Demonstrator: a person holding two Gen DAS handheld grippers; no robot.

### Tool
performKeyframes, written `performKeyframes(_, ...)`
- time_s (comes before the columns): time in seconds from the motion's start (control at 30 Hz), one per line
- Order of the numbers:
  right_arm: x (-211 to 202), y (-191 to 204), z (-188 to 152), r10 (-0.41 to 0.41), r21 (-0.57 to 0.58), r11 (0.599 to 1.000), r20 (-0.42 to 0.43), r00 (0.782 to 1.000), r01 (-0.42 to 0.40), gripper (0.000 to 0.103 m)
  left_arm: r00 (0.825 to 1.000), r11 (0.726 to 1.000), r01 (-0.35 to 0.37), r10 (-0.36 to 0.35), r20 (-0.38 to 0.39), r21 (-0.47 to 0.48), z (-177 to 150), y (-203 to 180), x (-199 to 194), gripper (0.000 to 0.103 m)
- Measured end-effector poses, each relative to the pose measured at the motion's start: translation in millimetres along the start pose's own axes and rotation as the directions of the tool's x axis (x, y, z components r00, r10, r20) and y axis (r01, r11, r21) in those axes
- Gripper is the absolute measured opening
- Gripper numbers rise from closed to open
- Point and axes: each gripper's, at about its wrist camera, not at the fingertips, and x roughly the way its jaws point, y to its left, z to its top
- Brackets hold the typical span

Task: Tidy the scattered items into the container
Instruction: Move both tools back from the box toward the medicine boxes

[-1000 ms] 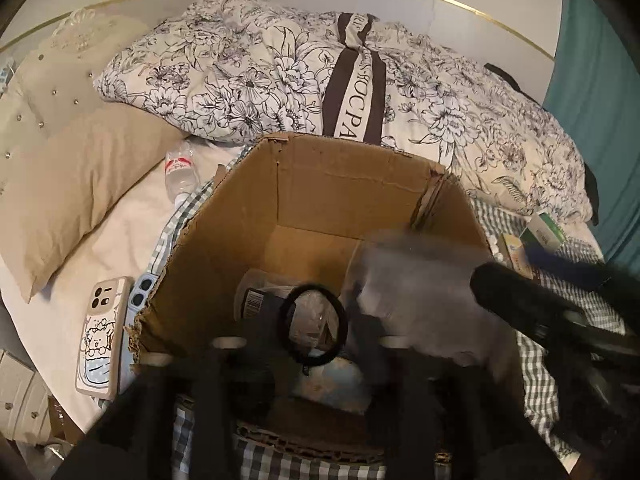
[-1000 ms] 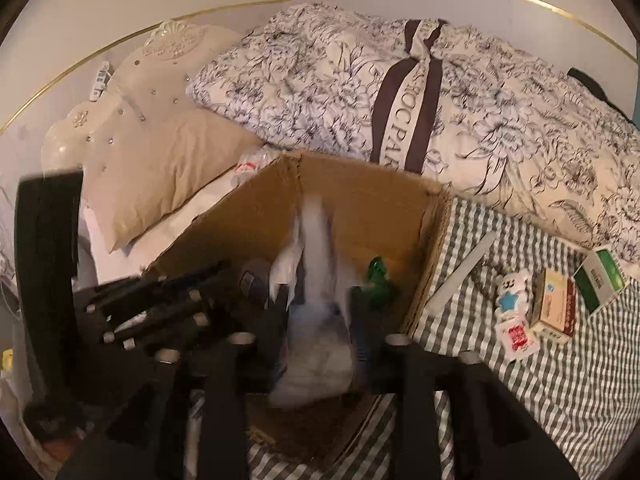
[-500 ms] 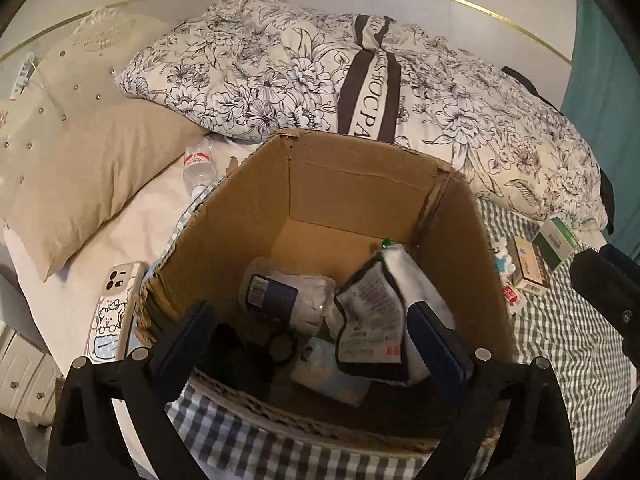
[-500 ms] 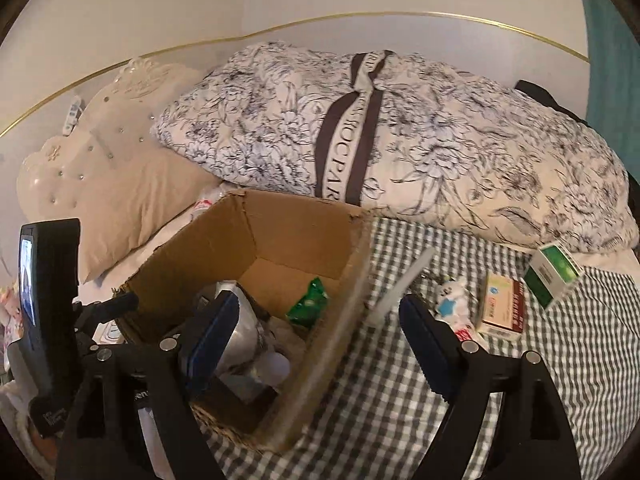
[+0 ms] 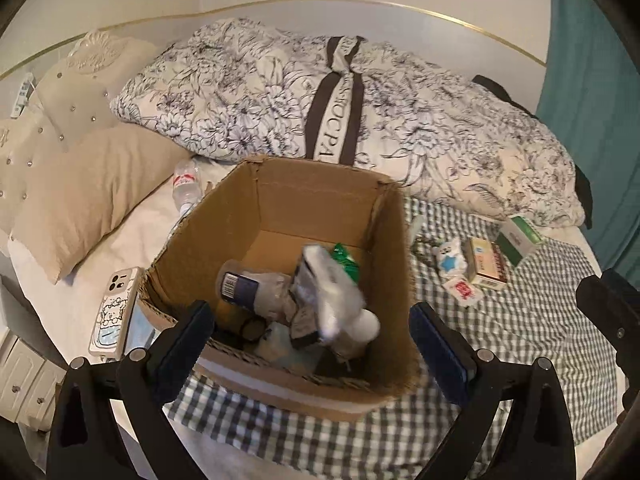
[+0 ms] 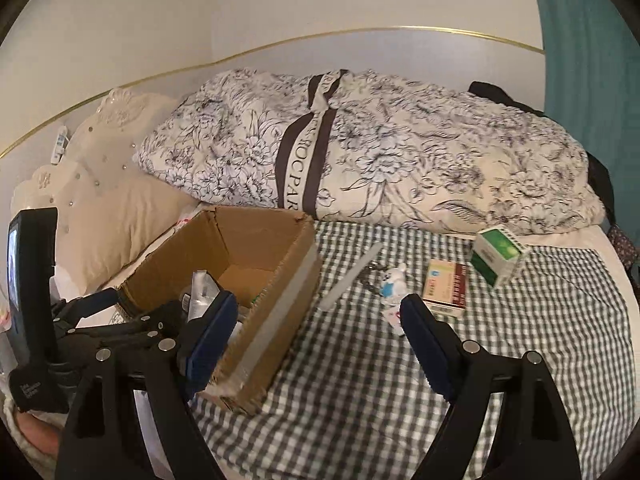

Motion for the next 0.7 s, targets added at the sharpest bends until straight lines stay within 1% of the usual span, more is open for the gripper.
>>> performKeyframes(0.13,-21.7,-15.1,-5.8,-0.019,0.024,1.0,0.021,1.0,0.018,0.084,1.0,1.0,0.014,-0.015,0.014,0.027,-4.0,-17.9,-15.0,0.101)
performKeyframes(0.33,-47.7,-49.1,-22.6,-0.078,0.071,0.995,0.029,0.996,0.076,0.084,0.998,0.997,0.05,-0.052,0.024,0.066,-15.8,-49.8,-27.9,0.102)
performKeyframes(0.47,-61.3,-73.8,-36.2,-0.106,0.106,0.989,0.024,0.994,0.103,0.084,0.997,0.994,0.072,-0.074,0.013,0.085,-27.1,-73.1,-24.5,0.102)
performKeyframes(0.53,-66.2,-84.5,-43.6,-0.123,0.109,0.987,0.014,0.992,0.121,0.084,0.995,0.991,0.095,-0.095,-0.001,0.097,-35.3,-86.4,-20.9,0.102)
performKeyframes(0.7,-69.6,-108.9,-60.1,-0.15,0.13,0.98,-0.009,0.989,0.15,0.084,0.992,0.979,0.122,-0.117,-0.041,0.161,-53.0,-122.3,-7.4,0.102)
